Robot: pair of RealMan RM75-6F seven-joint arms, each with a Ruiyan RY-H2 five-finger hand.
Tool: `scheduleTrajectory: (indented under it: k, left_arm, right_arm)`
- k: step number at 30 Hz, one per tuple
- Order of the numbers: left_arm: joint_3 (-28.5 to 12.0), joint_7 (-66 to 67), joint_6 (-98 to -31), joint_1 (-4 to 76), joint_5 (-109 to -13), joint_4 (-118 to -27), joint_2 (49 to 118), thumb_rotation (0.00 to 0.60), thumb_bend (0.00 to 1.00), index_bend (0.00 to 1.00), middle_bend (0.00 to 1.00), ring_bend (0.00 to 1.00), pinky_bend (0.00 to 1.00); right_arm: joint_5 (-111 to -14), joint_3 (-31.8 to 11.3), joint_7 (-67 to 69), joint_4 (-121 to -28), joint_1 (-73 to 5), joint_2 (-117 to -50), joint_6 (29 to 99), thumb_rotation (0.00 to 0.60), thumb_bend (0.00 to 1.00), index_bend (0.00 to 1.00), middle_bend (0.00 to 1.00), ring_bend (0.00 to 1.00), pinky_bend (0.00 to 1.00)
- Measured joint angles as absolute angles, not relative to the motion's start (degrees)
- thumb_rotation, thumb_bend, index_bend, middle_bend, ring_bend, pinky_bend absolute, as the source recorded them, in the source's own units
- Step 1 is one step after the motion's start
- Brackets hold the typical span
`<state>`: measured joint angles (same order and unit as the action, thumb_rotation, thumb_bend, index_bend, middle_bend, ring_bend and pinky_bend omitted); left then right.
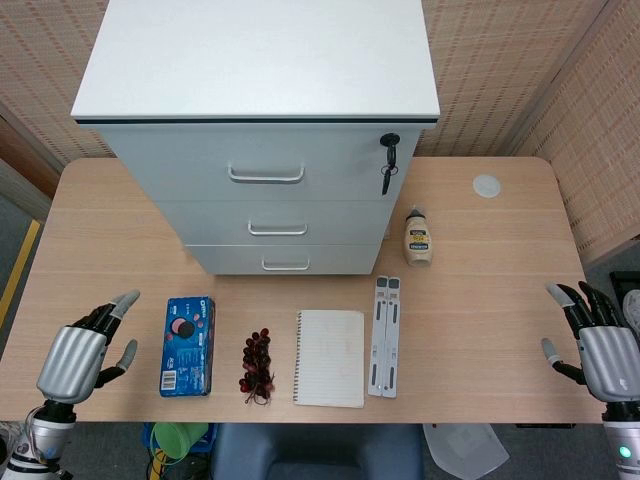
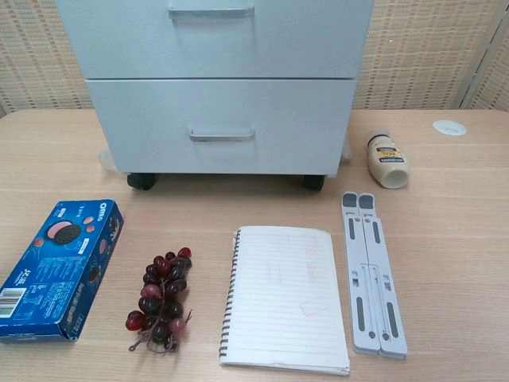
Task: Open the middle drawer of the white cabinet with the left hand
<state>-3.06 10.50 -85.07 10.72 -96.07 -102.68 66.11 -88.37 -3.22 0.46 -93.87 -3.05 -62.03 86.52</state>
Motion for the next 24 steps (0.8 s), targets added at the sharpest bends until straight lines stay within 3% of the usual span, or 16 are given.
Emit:
scheduleTrajectory:
  k: [2,5,10,24]
  left_arm:
    - [-3.5,8.02,-84.16,12.4,-97.28,-103.51,65.61,0.6,0.43,0.21,0.68,0.75,0.99]
    - [-4.38,5.69,-81.8,15.28,-98.49,-105.47,64.68,0.6,0.47,0.23,0.77,0.83,1.0]
    - [-6.14,5.0,-76.92,19.8,-99.14,-108.85,63.77,0.6,0.65,0.24,0.88,0.92,1.0]
    - [-12.9,13.44,-65.87,29.4,-85.77,-114.47,65.58,0.6,0.68,0.14,0.9,0.95,1.0]
  right_arm:
    - [-88.54,-3.25,0.33,-93.94,-3.4,-62.13,86.16,0.6,0.33,0.1,0.14,0.01,0.08]
    - [-88.76,-3.31,0.13,-94.02,-3.85,-62.22,85.7,0.6,0.33,0.1,0.14,0.01,0.08]
    - [-88.78,-3.39,0.01,-94.03,-4.39,-62.28,85.05,0.6,0.33,0.1,0.14,0.01,0.08]
    - [-87.91,-3.46,1.91,-91.92,-4.95,-62.84,84.06,0.6,0.33,0.1,0.14,0.01,0.08]
